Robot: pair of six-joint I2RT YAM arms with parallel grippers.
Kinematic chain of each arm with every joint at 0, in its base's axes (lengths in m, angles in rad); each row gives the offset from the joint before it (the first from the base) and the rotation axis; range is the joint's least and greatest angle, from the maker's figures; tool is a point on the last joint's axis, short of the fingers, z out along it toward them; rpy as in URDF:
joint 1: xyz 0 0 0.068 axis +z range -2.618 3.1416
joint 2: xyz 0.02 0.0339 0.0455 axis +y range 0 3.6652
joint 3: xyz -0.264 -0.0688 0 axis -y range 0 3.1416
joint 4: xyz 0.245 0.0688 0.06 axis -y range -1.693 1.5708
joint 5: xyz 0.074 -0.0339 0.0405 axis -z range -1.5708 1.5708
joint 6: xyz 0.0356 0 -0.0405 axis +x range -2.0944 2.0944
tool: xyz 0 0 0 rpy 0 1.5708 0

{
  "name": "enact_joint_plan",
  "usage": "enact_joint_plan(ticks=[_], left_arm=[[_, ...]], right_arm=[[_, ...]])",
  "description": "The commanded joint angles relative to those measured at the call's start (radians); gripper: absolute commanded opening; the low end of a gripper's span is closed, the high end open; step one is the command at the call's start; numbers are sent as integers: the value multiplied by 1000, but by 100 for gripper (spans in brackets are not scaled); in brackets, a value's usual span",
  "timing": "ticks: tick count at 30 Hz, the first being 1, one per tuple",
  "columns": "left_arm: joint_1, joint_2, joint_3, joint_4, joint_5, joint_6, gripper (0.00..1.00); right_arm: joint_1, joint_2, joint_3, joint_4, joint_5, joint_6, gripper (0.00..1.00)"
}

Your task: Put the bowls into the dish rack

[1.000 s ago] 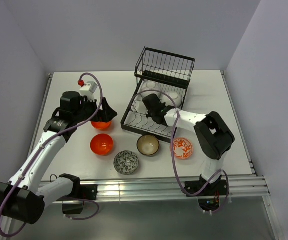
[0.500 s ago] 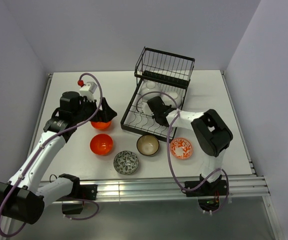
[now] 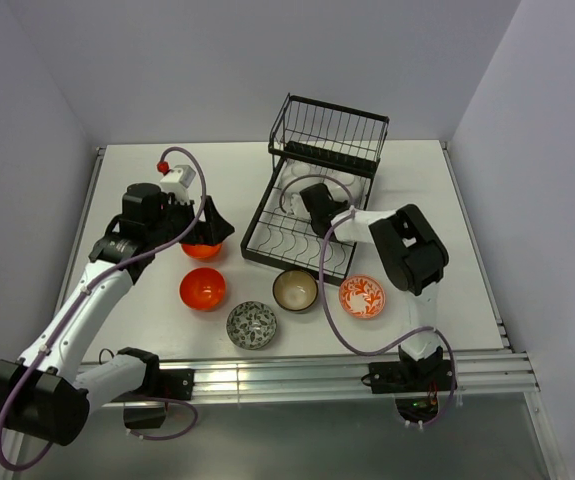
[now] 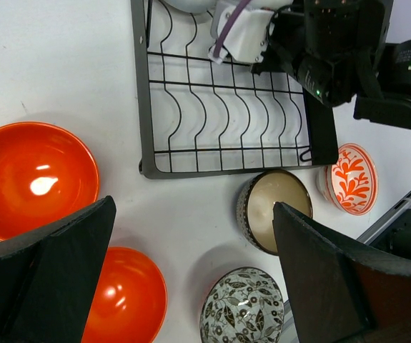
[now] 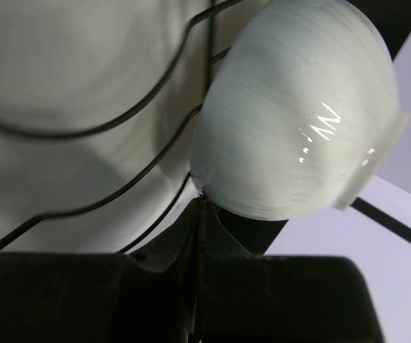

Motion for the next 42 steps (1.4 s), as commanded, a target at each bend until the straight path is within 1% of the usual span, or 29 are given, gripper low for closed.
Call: enact_joint_plan(ticks=[1,6,9,11,15,17,18,22,29,32,40,42], left_arm=[[6,4,7,28,5,-5,98],[6,7,7,31,6,-5,98],[6,-3,4,28,5,-1,98],[6,-11,-2,28,6,1,98],[6,-14,-10,34,15,-4,98],[6,-11,-11,39,17,-7,98],[6,-9,-8,42,17,-7,98],[6,-5,10,45,8,-4,98],[9,-23,-10,62,5,-15,98],[12,-22,-10,62,11,-19,97],[18,-28,-10,54,5,-10,98],[18,-26,-11,57,6,-13,98]], right_arm=[[-16,38,70,83,31,-28,0],[-30,68,103,102,43,-42,0],[-24,27,74,74,22,-21,0],[-10,-39,25,58,-10,-13,0],[73,-154,-28,1,-66,37,0],[110,-165,-18,-37,-90,65,0],[139,-159,-7,-47,-96,74,0],[179,-90,82,-81,-95,91,0],[185,34,255,-85,-104,77,0],[185,81,303,-78,-95,71,0],[173,125,294,-16,-80,39,0],[162,134,284,42,-78,19,0]])
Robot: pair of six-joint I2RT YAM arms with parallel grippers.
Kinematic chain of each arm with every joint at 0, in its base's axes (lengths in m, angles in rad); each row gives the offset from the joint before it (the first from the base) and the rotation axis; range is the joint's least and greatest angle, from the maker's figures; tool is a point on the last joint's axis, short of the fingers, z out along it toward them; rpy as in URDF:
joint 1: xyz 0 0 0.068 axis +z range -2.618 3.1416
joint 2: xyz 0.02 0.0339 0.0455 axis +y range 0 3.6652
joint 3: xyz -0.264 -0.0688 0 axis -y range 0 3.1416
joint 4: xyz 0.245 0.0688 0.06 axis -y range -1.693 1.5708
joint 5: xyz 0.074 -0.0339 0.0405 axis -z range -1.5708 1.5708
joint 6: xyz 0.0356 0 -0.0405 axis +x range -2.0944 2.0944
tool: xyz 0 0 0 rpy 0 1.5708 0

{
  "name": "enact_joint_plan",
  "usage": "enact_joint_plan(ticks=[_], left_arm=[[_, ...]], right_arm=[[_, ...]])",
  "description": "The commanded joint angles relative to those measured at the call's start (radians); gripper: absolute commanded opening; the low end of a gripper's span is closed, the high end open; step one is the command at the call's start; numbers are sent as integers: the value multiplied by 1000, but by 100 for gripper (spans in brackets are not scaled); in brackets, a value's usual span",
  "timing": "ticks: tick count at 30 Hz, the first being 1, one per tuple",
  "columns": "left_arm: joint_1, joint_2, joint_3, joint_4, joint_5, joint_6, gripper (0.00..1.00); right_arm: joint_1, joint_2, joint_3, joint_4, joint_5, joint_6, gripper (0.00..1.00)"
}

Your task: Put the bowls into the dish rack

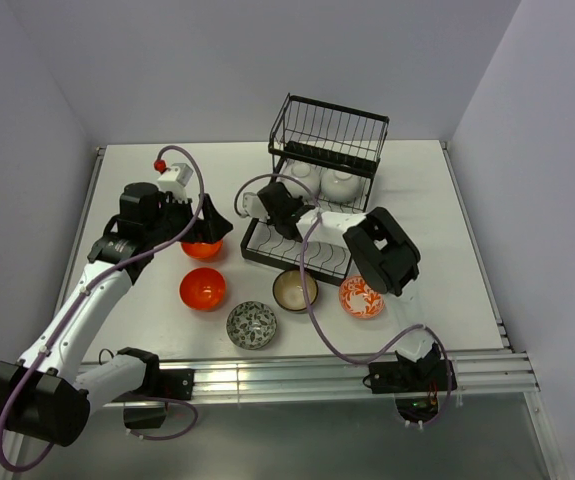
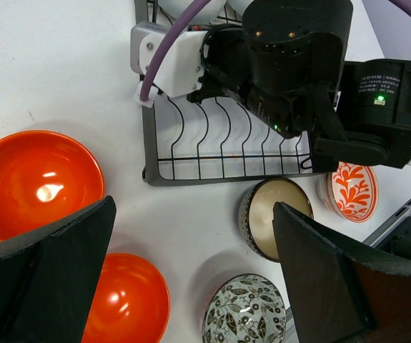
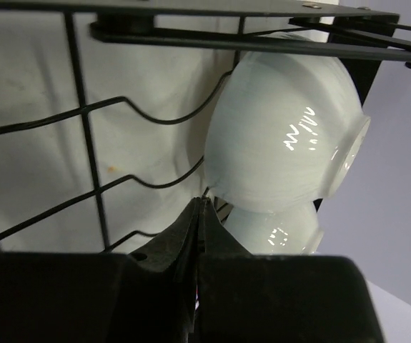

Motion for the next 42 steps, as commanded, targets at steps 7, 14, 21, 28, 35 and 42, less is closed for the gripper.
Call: enact_joint_plan(ticks=[7,14,21,28,35,42], left_arm=[[8,-13,-6,38,8,-14,98],[8,2,13,32,6,-6,98],[9,-10,1,27,-3,3,98],[20,-21,22,-10,23,21,99],[32,6,68,-119,77,132,99],[39,-41,50,-131,113,244,99]], right_arm=[[-69,42,21,196,10,-60,0],[-87,87,71,208,-6,-72,0],[-94,88,42,295,7,-126,0],[-89,3,-56,353,9,-140,0],[-48,-230,-143,230,-37,-39,6],[31,-415,-188,-17,-101,136,36]])
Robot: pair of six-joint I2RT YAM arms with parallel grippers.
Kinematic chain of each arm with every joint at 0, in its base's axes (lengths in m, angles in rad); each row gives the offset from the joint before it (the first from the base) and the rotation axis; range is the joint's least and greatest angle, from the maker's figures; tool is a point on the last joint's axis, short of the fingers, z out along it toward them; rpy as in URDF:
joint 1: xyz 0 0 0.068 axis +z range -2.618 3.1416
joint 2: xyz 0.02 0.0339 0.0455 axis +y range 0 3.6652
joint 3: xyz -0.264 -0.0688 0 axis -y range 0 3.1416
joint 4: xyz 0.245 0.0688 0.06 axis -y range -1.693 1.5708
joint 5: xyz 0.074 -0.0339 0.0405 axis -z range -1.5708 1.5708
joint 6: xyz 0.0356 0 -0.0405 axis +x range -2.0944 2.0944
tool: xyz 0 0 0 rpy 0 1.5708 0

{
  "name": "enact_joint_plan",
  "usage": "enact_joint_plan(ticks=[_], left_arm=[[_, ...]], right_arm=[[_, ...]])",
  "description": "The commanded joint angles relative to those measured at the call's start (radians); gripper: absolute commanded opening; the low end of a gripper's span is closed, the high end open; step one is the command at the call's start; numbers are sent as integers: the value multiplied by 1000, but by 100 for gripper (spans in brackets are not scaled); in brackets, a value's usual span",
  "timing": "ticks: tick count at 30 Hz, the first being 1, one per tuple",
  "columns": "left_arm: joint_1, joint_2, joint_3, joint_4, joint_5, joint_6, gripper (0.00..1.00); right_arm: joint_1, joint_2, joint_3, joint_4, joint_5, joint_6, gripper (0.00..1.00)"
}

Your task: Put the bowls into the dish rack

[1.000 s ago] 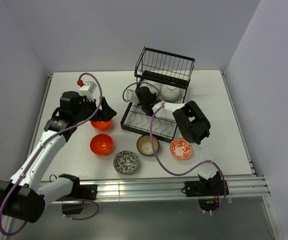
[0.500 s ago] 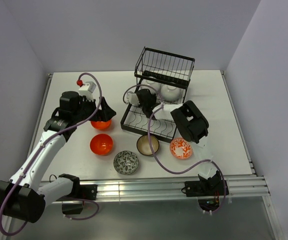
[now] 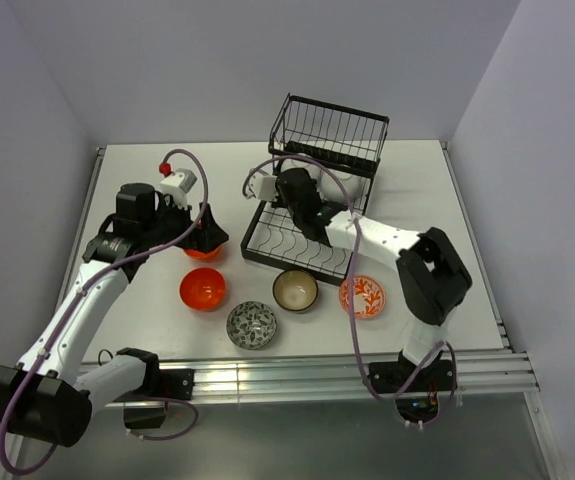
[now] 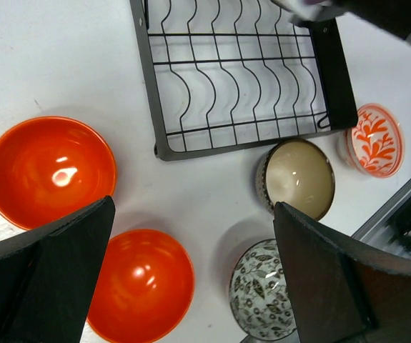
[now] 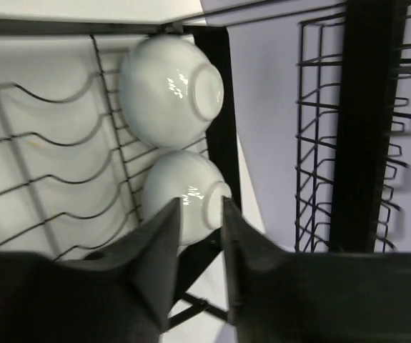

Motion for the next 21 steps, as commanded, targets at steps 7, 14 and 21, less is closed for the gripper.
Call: enact_joint_plan(ticks=[7,14,21], left_arm=[[5,-92,0,-74,103,336,98],[-18,-107,-24,-270,239,697,93],[-267,-107,-87,-364,101,822,89]], right_arm=[[94,-276,-63,-368,-166,290,81],[111,-450,-135,-558,-350,450,100],[-39,-594,-181,-712,-632,597,100]])
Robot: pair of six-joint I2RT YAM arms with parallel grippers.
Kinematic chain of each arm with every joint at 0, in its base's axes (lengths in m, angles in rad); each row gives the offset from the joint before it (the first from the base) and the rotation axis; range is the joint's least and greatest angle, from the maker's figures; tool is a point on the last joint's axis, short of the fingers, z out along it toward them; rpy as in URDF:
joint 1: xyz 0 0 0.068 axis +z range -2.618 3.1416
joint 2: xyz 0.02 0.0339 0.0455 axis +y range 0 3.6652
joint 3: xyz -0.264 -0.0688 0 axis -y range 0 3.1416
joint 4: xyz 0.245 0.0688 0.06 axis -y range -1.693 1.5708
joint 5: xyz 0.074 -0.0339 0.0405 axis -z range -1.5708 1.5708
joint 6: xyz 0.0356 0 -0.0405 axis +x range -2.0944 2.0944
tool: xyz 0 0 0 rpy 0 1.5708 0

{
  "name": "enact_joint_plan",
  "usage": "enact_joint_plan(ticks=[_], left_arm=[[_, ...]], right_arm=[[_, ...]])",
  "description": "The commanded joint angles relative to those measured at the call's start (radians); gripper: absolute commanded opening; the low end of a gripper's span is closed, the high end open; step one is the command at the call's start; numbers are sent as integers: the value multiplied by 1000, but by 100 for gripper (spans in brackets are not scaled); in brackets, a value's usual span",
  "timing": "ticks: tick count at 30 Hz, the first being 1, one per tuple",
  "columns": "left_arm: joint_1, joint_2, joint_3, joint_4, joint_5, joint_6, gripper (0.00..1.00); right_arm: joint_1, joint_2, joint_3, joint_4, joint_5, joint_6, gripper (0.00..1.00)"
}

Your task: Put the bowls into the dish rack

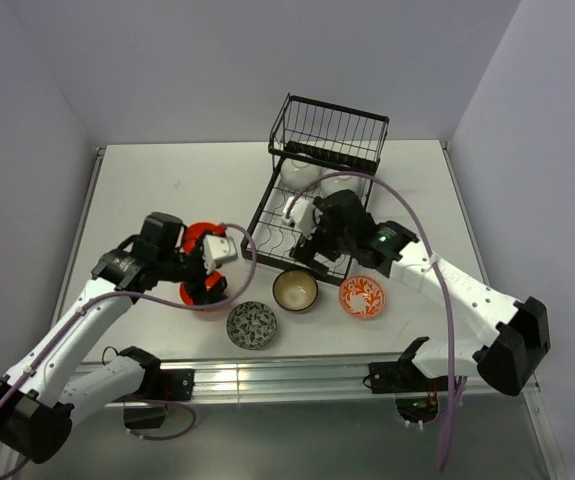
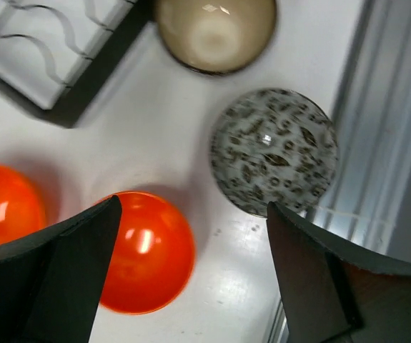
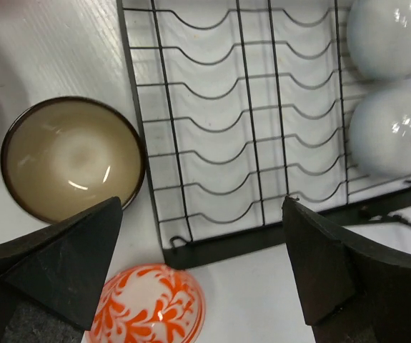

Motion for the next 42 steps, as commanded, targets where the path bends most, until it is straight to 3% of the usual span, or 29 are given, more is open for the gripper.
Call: enact_joint_plan(ticks=[1,5,12,17,28,42], left_arm=[[-122,-11,-31,-49,-53,85,88],[-231,15,-62,-52,-115,67,82],[-366,47,-92,-85,-170,200,78],[-480,95,-105,-83,-190,206,69],[-615,135,-158,-4,-285,186,65],[-652,243,-197,129,-405,197,50]], right_arm=[[-111,-69,0,-95,-193,124,100],[-281,-95,3,-133,-247,167,100],[-429,-112,41,-179,-324,196,100],[-454,-91,90,-197,-333,207,100],[-532,-43,150,-224,-408,227,100],[-534,-19,165,-236,-414,215,100]])
